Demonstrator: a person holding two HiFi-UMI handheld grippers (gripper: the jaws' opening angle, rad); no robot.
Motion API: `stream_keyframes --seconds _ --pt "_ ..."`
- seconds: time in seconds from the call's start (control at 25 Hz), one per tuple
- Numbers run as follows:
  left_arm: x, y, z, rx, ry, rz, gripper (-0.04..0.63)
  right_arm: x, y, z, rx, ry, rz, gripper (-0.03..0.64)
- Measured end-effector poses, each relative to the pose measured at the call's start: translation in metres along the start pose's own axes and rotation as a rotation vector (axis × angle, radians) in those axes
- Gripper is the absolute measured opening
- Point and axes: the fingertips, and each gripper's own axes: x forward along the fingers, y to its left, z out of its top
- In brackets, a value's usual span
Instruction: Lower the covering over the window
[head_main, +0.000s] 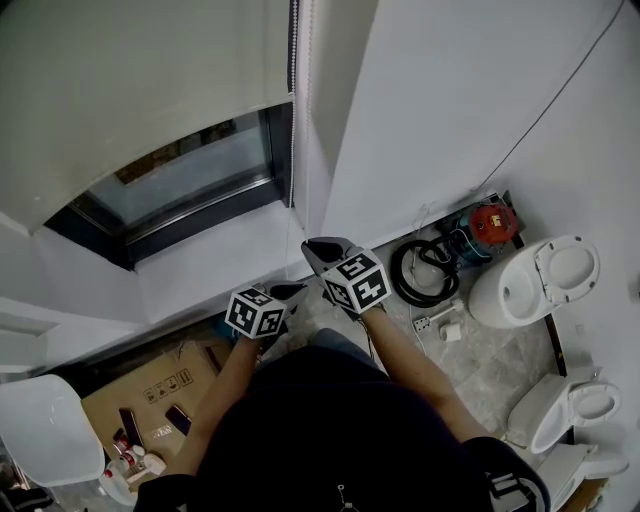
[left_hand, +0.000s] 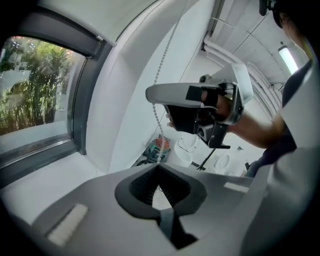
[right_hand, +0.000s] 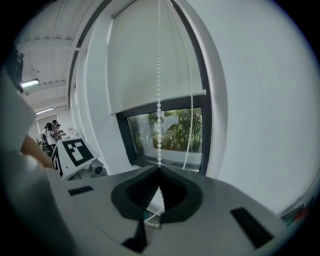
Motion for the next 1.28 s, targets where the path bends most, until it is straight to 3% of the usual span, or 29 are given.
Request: stream_keyframes --seconds 0.28,0.48,0.6,0.8,1.12,1.28 --pt "0.002 -0.001 0.006 -0.003 -0.018 0.039 0.012 0.004 -0.010 -0.032 0.026 0.063 0.023 0.012" --pt "-0.003 0.006 0.025 0.033 -0.114 0.153 0.015 0.001 -0.015 -0.035 0.021 0.080 0.054 0.012" --pt "-0.019 0.012 0.042 0.035 -0.214 0.242 0.098 0.001 -0.015 -0.038 0.016 0.089 0.079 0.012" --pt "-0.077 0.016 0.082 0.027 -0.507 0.405 0.098 0.000 -0.013 -0.039 -0.002 0.101 0.124 0.012" --pt "-0.141 -0.011 0.112 0.081 -0.737 0.562 0.098 -0.007 -0.019 -0.040 -0.017 0.049 0.139 0.012" --pt "-0.158 -0.022 0.126 0.087 -0.788 0.607 0.098 -0.016 -0.027 -0.043 -0.052 0.055 0.121 0.012"
